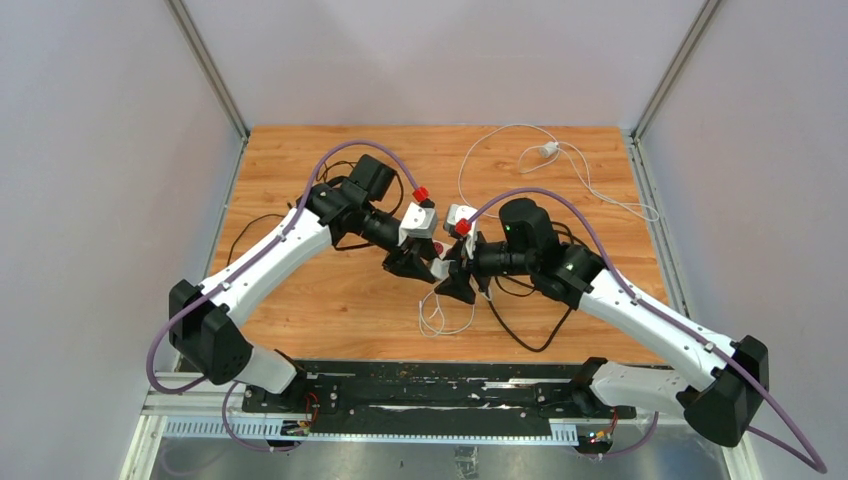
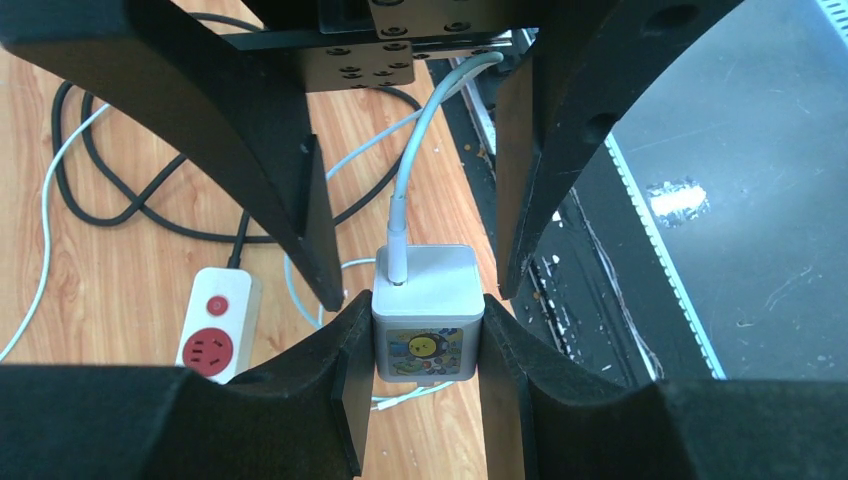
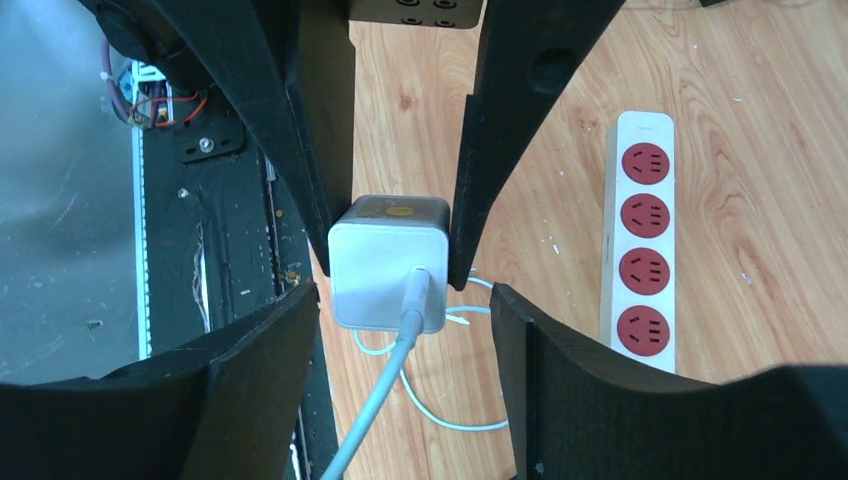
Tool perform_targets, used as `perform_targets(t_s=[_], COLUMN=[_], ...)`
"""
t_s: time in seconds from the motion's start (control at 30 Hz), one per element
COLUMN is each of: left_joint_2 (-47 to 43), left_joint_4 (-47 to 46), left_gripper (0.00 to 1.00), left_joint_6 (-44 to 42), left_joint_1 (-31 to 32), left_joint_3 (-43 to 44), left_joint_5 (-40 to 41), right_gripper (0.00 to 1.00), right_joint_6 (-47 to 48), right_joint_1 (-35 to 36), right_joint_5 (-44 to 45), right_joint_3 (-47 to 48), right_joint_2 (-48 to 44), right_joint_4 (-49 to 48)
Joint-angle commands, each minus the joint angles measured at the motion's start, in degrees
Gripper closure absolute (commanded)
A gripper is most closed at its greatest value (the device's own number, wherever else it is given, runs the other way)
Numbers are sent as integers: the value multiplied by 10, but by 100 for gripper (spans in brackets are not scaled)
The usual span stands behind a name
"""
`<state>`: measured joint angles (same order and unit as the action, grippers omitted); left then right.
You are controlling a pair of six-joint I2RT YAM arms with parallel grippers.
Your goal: Insert the plug
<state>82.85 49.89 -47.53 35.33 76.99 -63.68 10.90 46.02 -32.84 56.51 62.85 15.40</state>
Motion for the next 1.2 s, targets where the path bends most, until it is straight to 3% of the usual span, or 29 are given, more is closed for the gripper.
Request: perform_targets(t_s=[0.0,0.27,0.37,0.47,0.57,0.77,1.03,1.17], left_joint_2=[10,12,10,7,8,11,2,-2], left_joint_4=[3,2,2,2,3,2,1,1], left_gripper=[100,100,100,100,100,81,79,87], left_joint_6=[12,15,13,13,16,24,25,19], left_joint_1=[1,1,1,1,1,1,1,1], left_joint_3=[24,24,22,22,25,33,38,33], left_joint_5=[16,31,30,33,32,51,73,80], right_gripper=[34,50,66,77,99,100,100,100], right_joint_6=[-49,-55,-57,-59,-69,-101,-111,-52], right_joint_1=[8,8,8,8,8,8,7,7], right_joint_5=[7,10,5,6,17,56,61,15], right_joint_3=[-10,-3,1,5,5,7,15,10], right_joint_2=[-1,3,8,11,12,3,-4,-23], right_joint_4=[-55,-58,-55,-46,-46,-40,22,37])
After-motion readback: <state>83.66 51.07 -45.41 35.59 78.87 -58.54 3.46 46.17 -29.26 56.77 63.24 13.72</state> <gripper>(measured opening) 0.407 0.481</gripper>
